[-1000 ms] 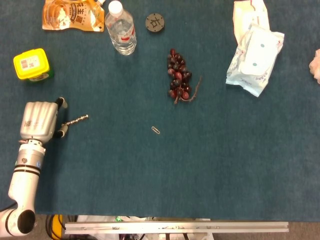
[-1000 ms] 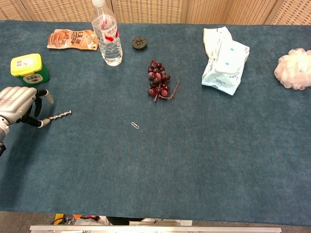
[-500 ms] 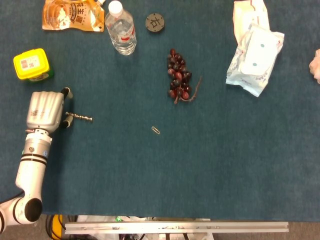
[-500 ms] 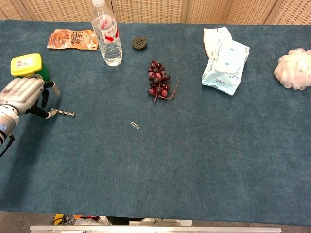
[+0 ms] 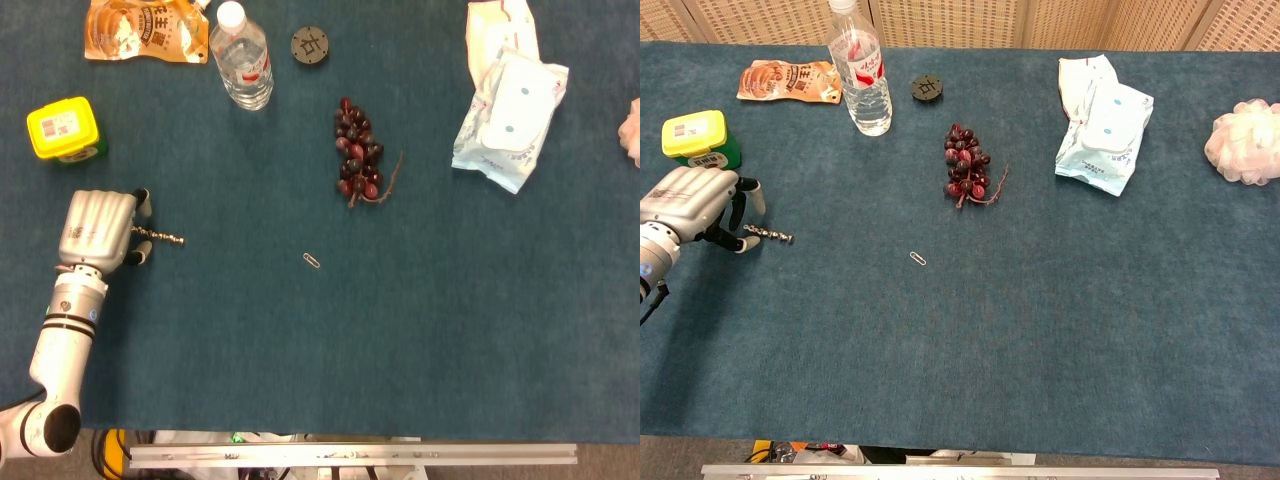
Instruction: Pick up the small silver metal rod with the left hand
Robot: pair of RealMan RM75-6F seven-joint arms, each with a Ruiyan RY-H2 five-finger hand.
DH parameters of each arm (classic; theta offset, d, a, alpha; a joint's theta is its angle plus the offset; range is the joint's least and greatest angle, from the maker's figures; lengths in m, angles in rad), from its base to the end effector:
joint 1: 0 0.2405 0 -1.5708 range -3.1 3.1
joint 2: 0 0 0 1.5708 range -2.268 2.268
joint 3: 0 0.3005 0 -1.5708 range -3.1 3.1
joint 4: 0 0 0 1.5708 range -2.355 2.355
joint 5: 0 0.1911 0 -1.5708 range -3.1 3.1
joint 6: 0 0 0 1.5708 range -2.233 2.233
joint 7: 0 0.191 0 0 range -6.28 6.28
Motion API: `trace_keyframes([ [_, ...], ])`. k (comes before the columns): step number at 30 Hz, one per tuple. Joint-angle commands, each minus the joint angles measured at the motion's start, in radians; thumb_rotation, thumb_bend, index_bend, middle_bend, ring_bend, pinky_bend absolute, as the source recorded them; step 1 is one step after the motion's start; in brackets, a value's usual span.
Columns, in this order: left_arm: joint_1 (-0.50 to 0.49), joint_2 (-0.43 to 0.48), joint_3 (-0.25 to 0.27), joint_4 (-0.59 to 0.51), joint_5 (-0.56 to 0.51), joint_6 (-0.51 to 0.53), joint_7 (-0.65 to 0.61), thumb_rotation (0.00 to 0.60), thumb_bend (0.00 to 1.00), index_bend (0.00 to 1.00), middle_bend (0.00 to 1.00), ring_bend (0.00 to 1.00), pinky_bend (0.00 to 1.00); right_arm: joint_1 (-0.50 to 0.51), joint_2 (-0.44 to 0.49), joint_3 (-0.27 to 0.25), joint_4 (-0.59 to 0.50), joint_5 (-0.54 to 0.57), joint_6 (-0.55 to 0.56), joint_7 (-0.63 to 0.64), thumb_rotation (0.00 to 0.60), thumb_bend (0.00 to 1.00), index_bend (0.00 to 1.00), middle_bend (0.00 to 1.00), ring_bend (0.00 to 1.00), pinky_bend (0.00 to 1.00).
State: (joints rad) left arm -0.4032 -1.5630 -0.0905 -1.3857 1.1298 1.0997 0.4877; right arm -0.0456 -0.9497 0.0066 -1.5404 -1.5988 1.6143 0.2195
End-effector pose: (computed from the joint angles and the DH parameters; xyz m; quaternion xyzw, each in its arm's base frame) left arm -0.3215 0.3293 -0.0009 -0.6989 -0.4008 -0.2423 0.5406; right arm -0.3586 -0.1758 0.2678 0.5900 -0.3748 0.3876 0.6010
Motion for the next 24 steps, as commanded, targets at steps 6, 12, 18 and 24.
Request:
trace_keyframes([
  [6,-0.012,0.008,0.004,-0.015,-0.023,-0.013,0.026,0.600,0.28,0.46,0.67,0.68,0.72,-0.003,-0.003,0.000,0.008,0.002,0.002,0.006,0.600,0.28,0.39,0.41,0.34,0.41],
  [12,-0.019,0.012,0.008,-0.027,-0.037,-0.016,0.045,0.600,0.31,0.47,0.68,0.68,0.72,-0.005,-0.004,0.001,0.012,0.001,0.006,0.011,0.600,0.28,0.39,0.41,0.34,0.41],
  [18,-0.028,0.013,0.012,-0.033,-0.060,-0.024,0.073,0.600,0.31,0.48,0.68,0.68,0.72,-0.007,-0.005,0.001,0.017,0.002,0.008,0.017,0.600,0.28,0.39,0.41,0.34,0.41],
  [24,-0.039,0.016,0.014,-0.040,-0.081,-0.030,0.099,0.600,0.34,0.49,0.68,0.68,0.72,-0.007,-0.008,0.002,0.024,0.005,0.006,0.022,0.600,0.28,0.39,0.41,0.34,0.41],
])
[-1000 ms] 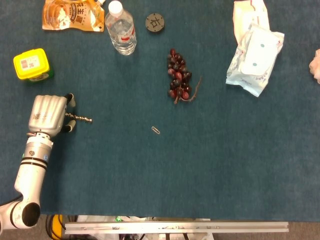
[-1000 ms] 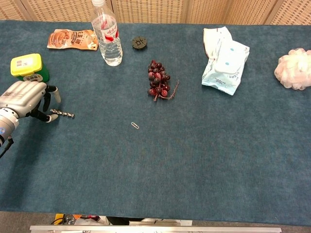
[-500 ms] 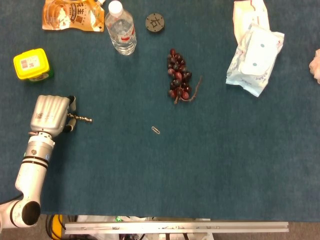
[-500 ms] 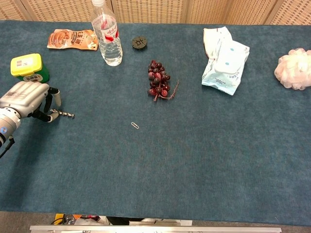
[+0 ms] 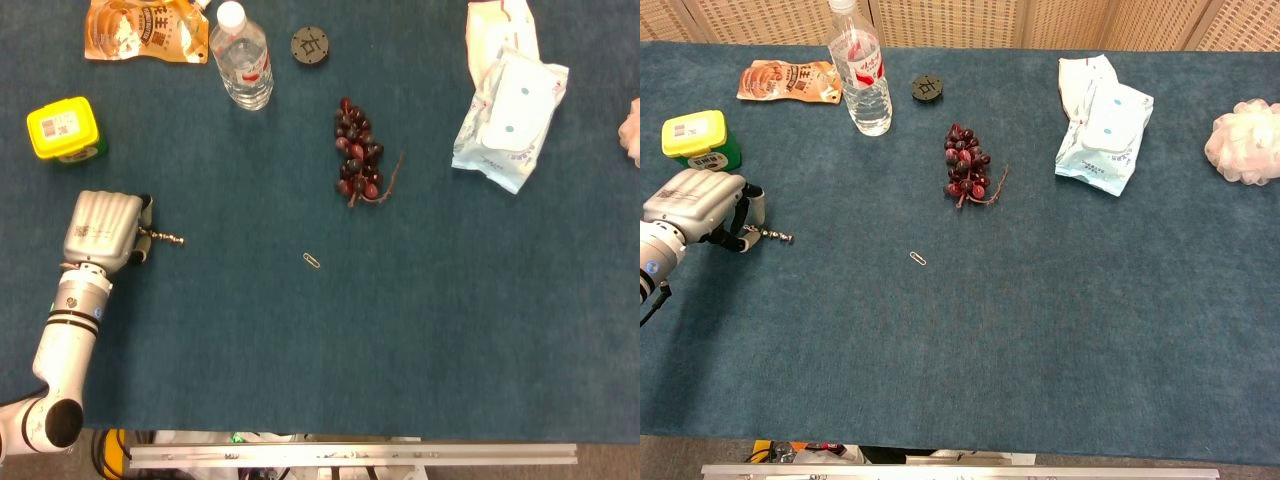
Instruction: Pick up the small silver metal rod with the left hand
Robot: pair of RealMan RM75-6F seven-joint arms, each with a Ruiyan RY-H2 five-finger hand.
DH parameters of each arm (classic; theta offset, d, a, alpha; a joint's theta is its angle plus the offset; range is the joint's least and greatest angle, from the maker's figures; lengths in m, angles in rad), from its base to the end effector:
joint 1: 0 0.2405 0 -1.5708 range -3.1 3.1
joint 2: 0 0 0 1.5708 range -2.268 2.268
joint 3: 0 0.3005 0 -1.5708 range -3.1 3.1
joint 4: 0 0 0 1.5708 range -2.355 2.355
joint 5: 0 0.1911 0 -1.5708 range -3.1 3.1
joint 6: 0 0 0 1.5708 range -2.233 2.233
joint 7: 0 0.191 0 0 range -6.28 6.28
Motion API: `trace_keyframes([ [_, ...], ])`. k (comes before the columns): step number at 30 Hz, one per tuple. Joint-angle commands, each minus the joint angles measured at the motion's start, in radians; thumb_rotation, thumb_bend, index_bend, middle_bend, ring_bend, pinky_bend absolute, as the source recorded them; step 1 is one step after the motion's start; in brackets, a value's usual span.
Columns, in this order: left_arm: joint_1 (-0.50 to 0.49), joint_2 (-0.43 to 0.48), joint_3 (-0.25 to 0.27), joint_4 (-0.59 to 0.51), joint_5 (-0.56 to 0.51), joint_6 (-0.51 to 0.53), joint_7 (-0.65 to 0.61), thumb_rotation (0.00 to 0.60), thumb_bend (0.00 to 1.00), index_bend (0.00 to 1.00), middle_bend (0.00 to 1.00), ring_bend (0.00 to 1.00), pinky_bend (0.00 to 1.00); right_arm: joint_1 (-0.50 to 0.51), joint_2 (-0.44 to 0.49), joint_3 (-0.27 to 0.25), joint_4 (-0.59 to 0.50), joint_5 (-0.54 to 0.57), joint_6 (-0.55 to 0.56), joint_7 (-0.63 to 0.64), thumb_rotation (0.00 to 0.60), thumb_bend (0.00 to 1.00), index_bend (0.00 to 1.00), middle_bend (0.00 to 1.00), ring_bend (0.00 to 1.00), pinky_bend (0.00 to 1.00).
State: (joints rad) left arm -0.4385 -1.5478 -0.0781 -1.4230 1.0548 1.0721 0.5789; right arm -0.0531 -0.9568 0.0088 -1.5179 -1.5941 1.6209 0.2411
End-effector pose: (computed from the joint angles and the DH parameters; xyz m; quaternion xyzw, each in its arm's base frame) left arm -0.3184 0.3330 -0.0047 -0.7163 -0.3941 -0.2098 0.5362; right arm -0.3631 -0.1733 0.2696 0.5850 -0.3764 0.3894 0.6037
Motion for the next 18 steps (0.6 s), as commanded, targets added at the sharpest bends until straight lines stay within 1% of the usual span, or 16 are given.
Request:
trace_keyframes([
  [1,-0.005,0.001,0.002,-0.003,-0.010,-0.003,0.013,0.600,0.35,0.49,0.68,0.68,0.72,0.001,-0.001,0.000,0.003,0.000,-0.002,0.002,0.600,0.28,0.39,0.41,0.34,0.41],
  [9,-0.018,0.001,0.008,-0.011,-0.046,-0.010,0.050,0.600,0.35,0.48,0.68,0.68,0.72,0.000,-0.005,0.001,0.012,0.004,-0.004,0.009,0.600,0.28,0.39,0.41,0.34,0.40],
  [18,-0.024,0.000,0.014,-0.012,-0.060,-0.010,0.050,0.600,0.35,0.48,0.68,0.68,0.73,-0.004,-0.007,0.001,0.018,0.004,0.001,0.014,0.600,0.28,0.39,0.41,0.34,0.41],
])
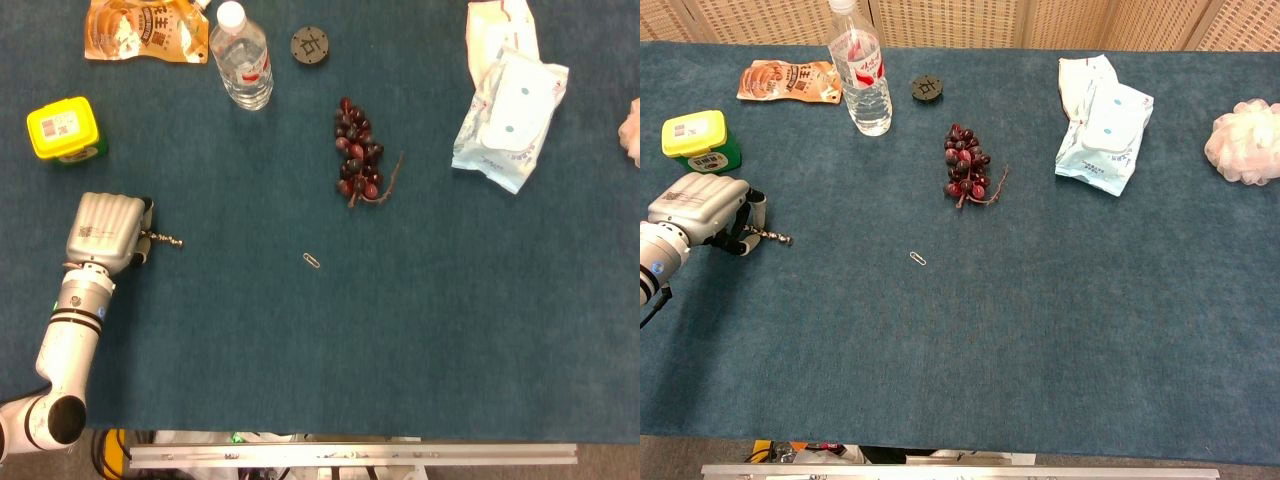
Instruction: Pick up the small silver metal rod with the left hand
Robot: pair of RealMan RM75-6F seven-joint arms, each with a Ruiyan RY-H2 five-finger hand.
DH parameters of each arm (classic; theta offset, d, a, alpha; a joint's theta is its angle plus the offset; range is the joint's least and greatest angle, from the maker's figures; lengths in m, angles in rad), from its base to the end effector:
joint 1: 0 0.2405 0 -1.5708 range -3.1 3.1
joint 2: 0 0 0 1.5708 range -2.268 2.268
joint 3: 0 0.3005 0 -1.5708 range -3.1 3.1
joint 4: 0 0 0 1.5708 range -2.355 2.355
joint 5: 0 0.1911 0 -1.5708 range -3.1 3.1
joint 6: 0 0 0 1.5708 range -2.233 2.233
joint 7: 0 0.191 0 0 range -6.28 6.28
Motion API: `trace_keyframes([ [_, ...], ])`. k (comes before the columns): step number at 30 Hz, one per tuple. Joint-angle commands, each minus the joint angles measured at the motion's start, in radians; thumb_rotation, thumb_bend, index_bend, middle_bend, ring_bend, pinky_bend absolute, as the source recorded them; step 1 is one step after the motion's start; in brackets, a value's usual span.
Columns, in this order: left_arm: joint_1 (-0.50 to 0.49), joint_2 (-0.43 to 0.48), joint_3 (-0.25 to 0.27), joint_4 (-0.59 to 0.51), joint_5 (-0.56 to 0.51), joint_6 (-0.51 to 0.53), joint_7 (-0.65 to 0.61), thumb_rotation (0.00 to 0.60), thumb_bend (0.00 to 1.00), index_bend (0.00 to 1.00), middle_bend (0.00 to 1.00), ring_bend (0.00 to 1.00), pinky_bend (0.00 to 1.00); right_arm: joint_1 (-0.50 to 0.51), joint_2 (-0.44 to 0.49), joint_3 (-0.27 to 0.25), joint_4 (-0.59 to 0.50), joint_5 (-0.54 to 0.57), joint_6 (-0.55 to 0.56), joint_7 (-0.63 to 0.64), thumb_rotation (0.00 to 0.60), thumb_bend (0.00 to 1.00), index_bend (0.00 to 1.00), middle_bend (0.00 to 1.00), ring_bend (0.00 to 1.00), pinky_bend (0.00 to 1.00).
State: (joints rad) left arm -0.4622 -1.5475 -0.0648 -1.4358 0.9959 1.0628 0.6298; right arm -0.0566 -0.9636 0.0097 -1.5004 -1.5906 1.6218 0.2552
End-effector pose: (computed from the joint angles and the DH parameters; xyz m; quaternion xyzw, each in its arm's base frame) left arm -0.3189 0.3345 -0.0090 -0.7234 -0.3940 -0.1882 0.5348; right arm -0.3668 -0.1720 0.2698 0.5826 -0.3781 0.3895 0.6049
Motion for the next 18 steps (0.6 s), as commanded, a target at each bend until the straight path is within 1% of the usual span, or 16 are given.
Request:
trace_keyframes([
  [1,-0.002,-0.001,0.001,0.002,-0.003,-0.002,-0.002,0.600,0.35,0.49,0.68,0.68,0.73,-0.001,0.000,0.000,0.000,0.000,0.000,0.000,0.600,0.28,0.39,0.41,0.34,0.41],
  [13,-0.007,-0.014,0.001,0.018,-0.010,0.000,-0.023,0.600,0.35,0.56,0.69,0.69,0.74,-0.006,0.002,0.001,-0.002,0.000,0.009,-0.001,0.600,0.28,0.39,0.41,0.34,0.41],
  [18,-0.007,-0.012,0.002,0.018,-0.011,0.007,-0.025,0.600,0.35,0.58,0.69,0.69,0.74,-0.007,0.001,0.002,-0.001,0.000,0.010,0.002,0.600,0.28,0.39,0.41,0.34,0.41],
])
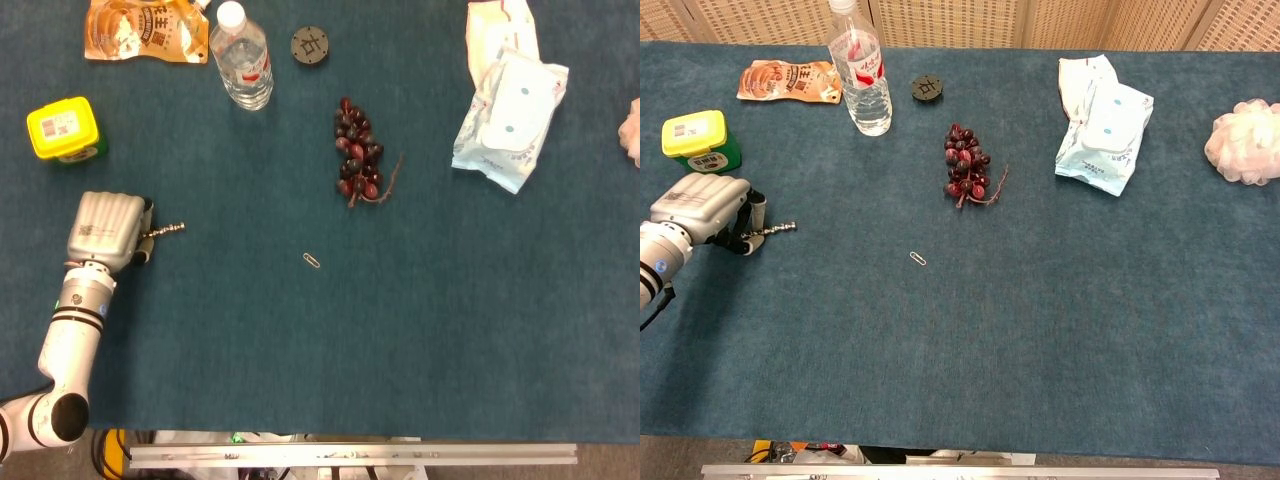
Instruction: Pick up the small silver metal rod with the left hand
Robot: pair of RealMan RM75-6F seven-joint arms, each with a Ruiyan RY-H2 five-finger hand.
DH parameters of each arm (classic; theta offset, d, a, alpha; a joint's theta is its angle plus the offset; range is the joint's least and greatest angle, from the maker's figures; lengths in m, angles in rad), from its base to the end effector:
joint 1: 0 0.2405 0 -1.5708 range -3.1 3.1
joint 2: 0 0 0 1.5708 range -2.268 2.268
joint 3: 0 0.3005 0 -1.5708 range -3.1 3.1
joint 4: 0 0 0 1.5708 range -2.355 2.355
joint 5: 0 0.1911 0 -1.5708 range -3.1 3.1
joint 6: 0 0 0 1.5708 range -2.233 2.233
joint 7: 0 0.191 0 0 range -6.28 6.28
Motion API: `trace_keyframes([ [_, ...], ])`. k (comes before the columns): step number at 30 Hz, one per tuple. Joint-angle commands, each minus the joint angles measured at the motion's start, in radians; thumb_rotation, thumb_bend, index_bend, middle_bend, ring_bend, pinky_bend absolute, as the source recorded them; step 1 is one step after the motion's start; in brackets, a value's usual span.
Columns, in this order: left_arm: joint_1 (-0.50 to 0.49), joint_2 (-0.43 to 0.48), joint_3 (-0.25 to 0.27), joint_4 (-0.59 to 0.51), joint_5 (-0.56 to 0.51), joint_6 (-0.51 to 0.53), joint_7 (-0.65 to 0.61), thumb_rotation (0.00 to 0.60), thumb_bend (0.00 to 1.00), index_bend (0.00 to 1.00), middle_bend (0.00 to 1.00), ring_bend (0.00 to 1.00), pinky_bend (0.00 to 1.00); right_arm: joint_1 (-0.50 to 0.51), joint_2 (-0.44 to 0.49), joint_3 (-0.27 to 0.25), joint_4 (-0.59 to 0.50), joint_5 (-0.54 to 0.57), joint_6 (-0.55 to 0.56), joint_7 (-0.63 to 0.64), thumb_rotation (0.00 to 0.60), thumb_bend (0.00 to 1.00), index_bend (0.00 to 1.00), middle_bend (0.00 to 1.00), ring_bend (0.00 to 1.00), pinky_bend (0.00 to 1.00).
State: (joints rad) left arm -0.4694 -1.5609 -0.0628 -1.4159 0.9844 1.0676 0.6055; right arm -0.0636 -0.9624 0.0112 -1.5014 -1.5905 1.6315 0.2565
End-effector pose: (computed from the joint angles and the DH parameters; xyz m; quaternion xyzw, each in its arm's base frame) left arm -0.3203 0.3371 -0.0114 -0.7162 -0.4023 -0.1927 0.5367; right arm -0.3665 -0.1697 0.2718 0.5797 -0.3767 0.3914 0.6073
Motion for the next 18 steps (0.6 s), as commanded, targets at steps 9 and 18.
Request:
trace_keyframes([
  [9,0.008,0.057,0.000,-0.083,0.035,0.051,0.000,0.600,0.35,0.58,0.70,0.70,0.74,0.002,-0.002,0.001,0.005,-0.006,0.001,0.009,0.600,0.28,0.39,0.41,0.34,0.41],
  [18,0.012,0.141,0.027,-0.257,0.122,0.087,0.003,0.600,0.35,0.58,0.70,0.70,0.75,0.006,-0.007,0.001,0.011,-0.011,0.001,0.016,0.600,0.28,0.39,0.41,0.34,0.41],
])
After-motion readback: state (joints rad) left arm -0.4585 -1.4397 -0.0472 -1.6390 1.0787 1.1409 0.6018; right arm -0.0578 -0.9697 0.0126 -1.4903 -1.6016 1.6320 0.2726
